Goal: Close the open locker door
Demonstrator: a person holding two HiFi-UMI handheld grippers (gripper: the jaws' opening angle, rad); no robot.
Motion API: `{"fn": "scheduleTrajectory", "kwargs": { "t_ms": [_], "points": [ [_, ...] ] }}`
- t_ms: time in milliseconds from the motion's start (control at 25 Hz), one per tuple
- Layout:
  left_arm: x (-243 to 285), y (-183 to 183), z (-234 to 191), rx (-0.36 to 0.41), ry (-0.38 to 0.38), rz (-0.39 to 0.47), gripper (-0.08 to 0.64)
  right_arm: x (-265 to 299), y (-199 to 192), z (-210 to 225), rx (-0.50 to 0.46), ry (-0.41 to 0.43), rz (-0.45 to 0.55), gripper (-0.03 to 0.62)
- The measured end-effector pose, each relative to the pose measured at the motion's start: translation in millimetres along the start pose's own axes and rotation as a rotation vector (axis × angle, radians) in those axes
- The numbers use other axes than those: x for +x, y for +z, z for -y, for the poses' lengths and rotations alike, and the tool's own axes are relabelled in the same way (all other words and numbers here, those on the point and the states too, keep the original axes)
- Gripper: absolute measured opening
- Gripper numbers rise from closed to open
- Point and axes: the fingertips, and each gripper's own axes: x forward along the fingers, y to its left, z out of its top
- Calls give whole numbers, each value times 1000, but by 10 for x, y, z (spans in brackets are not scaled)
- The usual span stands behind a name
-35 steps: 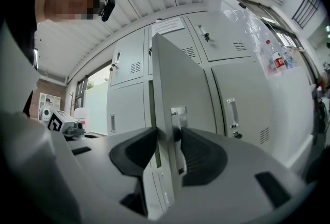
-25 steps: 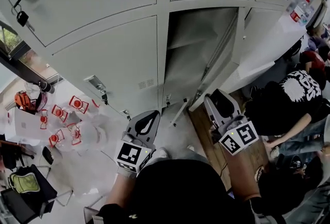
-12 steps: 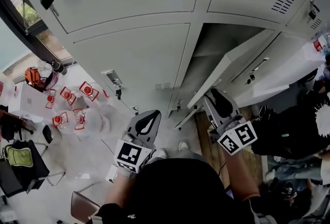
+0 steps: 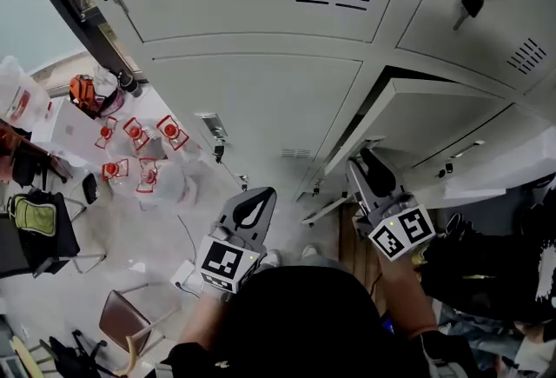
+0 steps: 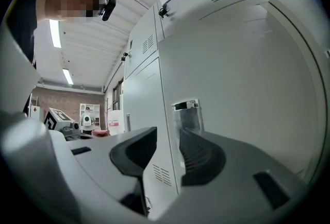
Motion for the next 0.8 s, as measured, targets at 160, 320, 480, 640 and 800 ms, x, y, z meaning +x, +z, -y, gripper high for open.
{"fn": "scheduleTrajectory", "kwargs": {
  "t_ms": [160,320,480,640,800],
  "points": [
    [19,13,-46,-7,48,0,23,136,1,64,9,36,-7,141],
    [10,-4,-76,-15,86,-3,23,228,6,125,20,55,-9,141],
    [7,-36,-99,-25,109,-11,23,274,11,178,20,56,-7,141],
    [27,-79,-93,-33,117,-17,23,283,8,199,12,66,-4,127],
    [43,-94,-65,-35,113,-20,23,278,4,186,14,72,-8,127]
  ]
}}
